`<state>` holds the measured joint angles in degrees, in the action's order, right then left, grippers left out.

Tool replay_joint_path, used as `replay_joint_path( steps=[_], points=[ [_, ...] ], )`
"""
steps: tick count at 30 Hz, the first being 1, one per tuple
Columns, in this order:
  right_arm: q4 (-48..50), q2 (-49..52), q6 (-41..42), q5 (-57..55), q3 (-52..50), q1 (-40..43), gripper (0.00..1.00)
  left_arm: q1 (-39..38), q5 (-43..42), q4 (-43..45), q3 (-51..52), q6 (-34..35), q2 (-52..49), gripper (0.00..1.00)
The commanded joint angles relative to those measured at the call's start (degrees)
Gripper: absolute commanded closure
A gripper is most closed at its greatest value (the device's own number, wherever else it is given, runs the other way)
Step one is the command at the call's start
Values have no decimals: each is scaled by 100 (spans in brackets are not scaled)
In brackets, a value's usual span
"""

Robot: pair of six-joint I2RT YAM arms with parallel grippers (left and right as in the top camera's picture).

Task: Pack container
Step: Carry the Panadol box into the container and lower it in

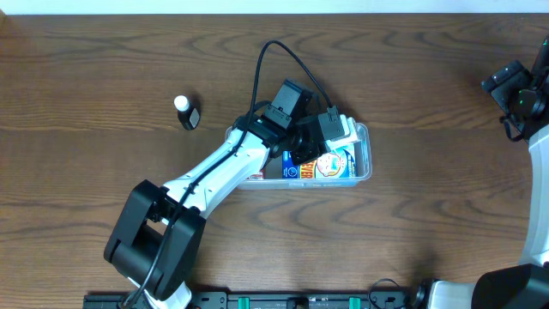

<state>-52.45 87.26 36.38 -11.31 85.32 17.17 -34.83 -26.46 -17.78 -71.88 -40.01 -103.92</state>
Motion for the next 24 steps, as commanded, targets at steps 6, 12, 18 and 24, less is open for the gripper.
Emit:
replay_joint_path(
  steps=[6,12,18,24],
  points=[
    [9,20,-22,-24,0,22,1,-22,-4,-7,-72,-94,-57,50],
    [9,20,-22,-24,0,22,1,-129,-4,44,-72,-92,-57,49],
    [9,20,-22,-24,0,22,1,-190,-4,122,-72,-90,-57,48],
    [9,20,-22,-24,0,22,1,-188,-2,205,-109,584,306,35]
  ],
)
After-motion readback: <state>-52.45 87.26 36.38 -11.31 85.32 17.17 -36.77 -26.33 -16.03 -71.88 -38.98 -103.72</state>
